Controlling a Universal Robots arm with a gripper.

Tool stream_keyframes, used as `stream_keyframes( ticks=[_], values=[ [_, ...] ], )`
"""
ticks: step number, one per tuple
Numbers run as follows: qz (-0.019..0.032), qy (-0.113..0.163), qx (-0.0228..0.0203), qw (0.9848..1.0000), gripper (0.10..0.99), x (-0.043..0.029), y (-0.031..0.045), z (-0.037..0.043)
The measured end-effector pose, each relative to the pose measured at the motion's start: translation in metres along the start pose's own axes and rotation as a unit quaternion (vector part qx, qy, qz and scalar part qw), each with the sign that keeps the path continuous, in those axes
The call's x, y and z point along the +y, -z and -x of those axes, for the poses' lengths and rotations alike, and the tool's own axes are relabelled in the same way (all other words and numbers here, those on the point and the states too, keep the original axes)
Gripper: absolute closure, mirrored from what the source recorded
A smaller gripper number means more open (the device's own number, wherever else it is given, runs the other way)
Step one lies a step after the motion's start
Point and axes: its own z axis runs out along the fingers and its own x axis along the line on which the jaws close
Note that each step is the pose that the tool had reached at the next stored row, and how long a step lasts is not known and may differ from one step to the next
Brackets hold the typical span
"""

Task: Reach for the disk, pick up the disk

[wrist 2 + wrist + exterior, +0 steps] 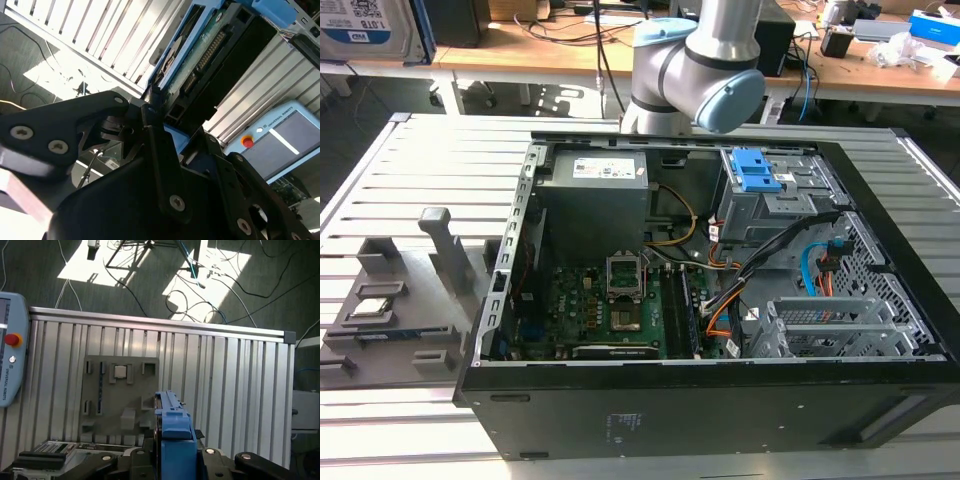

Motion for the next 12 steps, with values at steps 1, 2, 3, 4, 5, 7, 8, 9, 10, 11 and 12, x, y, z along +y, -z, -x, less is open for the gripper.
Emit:
stream_keyframes(
  ticks=[1,2,3,4,5,7,8,9,10,11,12],
  values=[
    [0.0000,0.000,0.0000,1.0000,0.722,-0.0078,0.0004,-0.0005],
    [0.0000,0.000,0.0000,1.0000,0.722,-0.0124,0.0006,-0.0009],
    [0.0001,0.001,0.0000,1.0000,0.722,-0.0174,0.0009,-0.0013],
    [0.0002,0.001,0.0000,1.0000,0.722,-0.0224,0.0013,-0.0016],
    [0.0003,0.001,0.0000,1.0000,0.722,-0.0267,0.0015,-0.0020],
    [0.0004,0.001,0.0000,1.0000,0.722,-0.0356,0.0018,-0.0026],
    [0.0006,0.001,0.0000,1.0000,0.722,-0.0405,0.0022,-0.0029],
    [0.0006,0.001,0.0000,1.0000,0.722,-0.0449,0.0024,-0.0032],
    [0.0007,0.001,0.0000,1.0000,0.722,-0.0505,0.0027,-0.0036],
    [0.0007,0.001,0.0000,1.0000,0.722,-0.0561,0.0029,-0.0039],
    [0.0009,0.001,0.0000,1.0000,0.722,-0.0602,0.0033,-0.0041]
  ],
)
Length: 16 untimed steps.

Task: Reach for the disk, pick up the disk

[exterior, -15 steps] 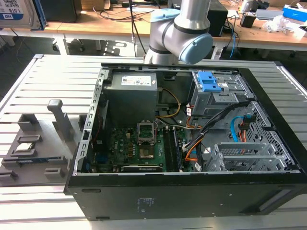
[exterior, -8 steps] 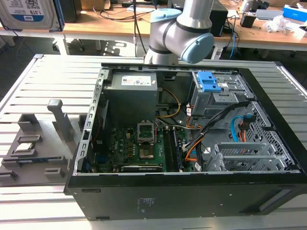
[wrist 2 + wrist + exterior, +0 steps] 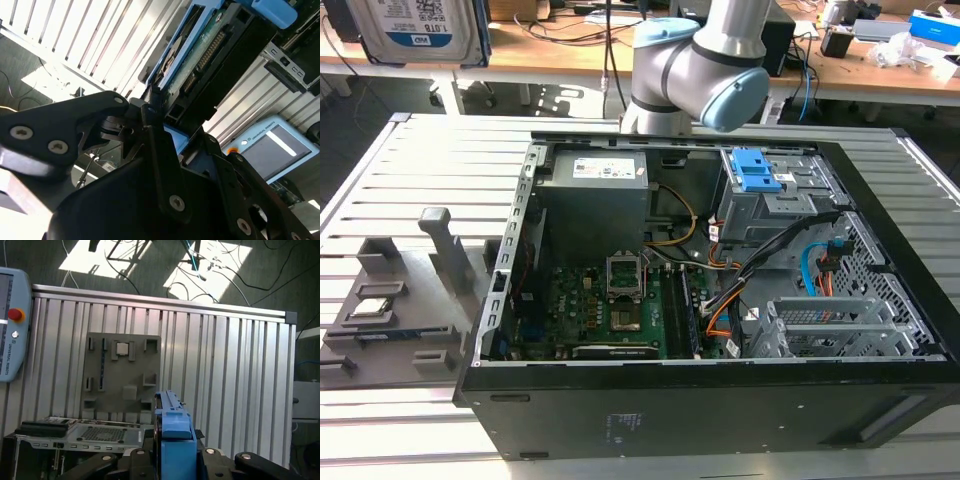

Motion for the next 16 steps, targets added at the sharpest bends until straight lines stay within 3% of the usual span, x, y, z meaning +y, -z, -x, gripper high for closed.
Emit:
stream_keyframes(
  ticks=[3,7,11,13,16],
  values=[
    [0.0002,0.000,0.0000,1.0000,0.722,-0.0140,0.0008,-0.0010],
    [0.0006,0.001,0.0000,1.0000,0.722,-0.0509,0.0032,-0.0033],
    [0.0008,0.001,0.0000,1.0000,0.722,-0.0670,0.0043,-0.0044],
    [0.0009,0.002,0.0000,1.0000,0.722,-0.0809,0.0051,-0.0055],
    [0.0010,0.002,0.0000,1.0000,0.722,-0.0927,0.0060,-0.0064]
  ],
)
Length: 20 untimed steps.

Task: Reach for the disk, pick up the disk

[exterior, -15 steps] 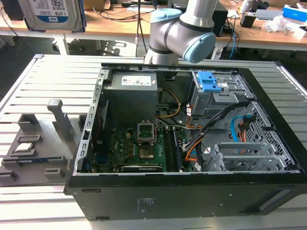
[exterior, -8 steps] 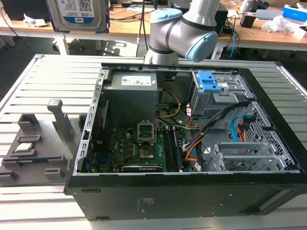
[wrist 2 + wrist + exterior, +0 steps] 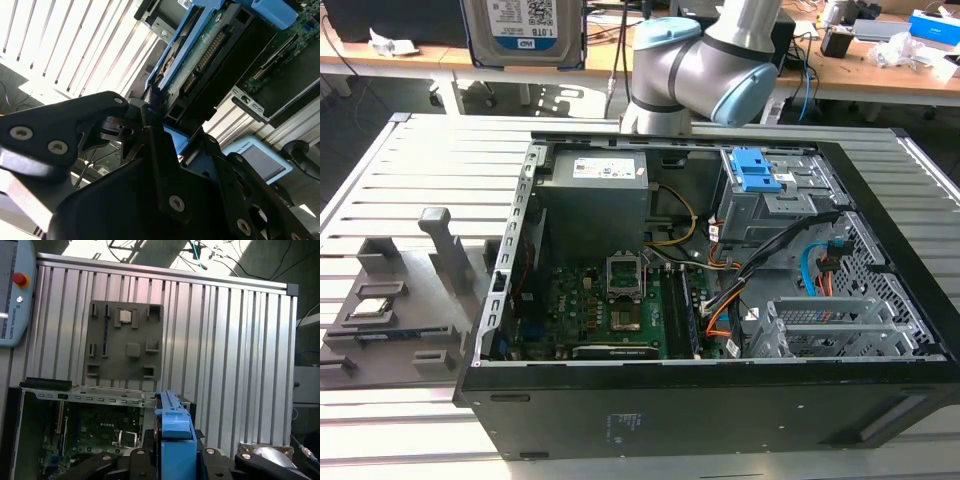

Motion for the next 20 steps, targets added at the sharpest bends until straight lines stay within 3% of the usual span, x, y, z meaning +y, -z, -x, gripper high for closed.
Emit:
stream_keyframes(
  ticks=[2,4,10,14,20],
  values=[
    [0.0001,0.000,0.0000,1.0000,0.722,-0.0094,0.0007,-0.0007],
    [0.0002,0.001,0.0000,1.0000,0.722,-0.0241,0.0017,-0.0018],
    [0.0005,0.002,0.0001,1.0000,0.722,-0.0478,0.0033,-0.0036],
    [0.0008,0.003,0.0001,1.0000,0.722,-0.0708,0.0049,-0.0052],
    [0.0011,0.004,0.0002,1.0000,0.722,-0.0886,0.0061,-0.0066]
  ],
)
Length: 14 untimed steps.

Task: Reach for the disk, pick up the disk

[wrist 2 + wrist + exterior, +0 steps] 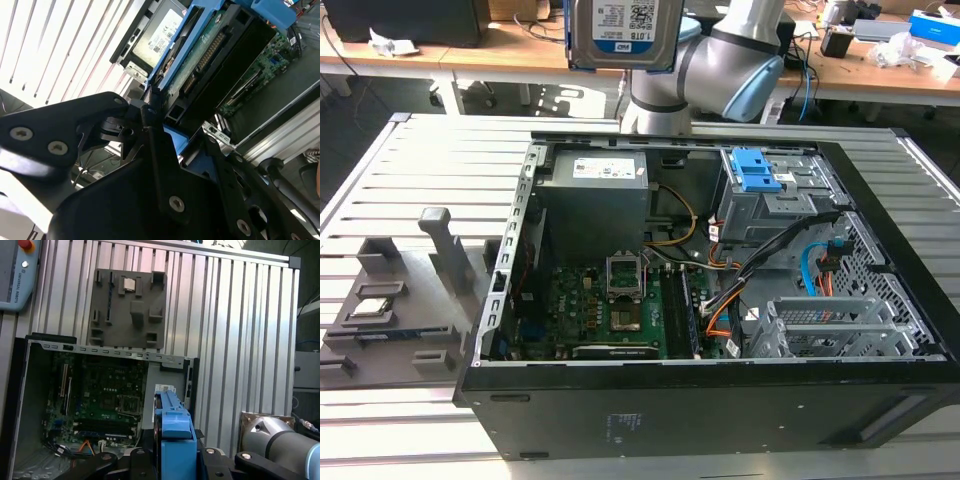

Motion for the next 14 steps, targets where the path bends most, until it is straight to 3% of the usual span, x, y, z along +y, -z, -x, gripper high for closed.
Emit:
stream_keyframes(
  ticks=[14],
  values=[
    [0.0008,0.003,0.0002,1.0000,0.722,-0.0454,0.0034,-0.0042]
  ],
)
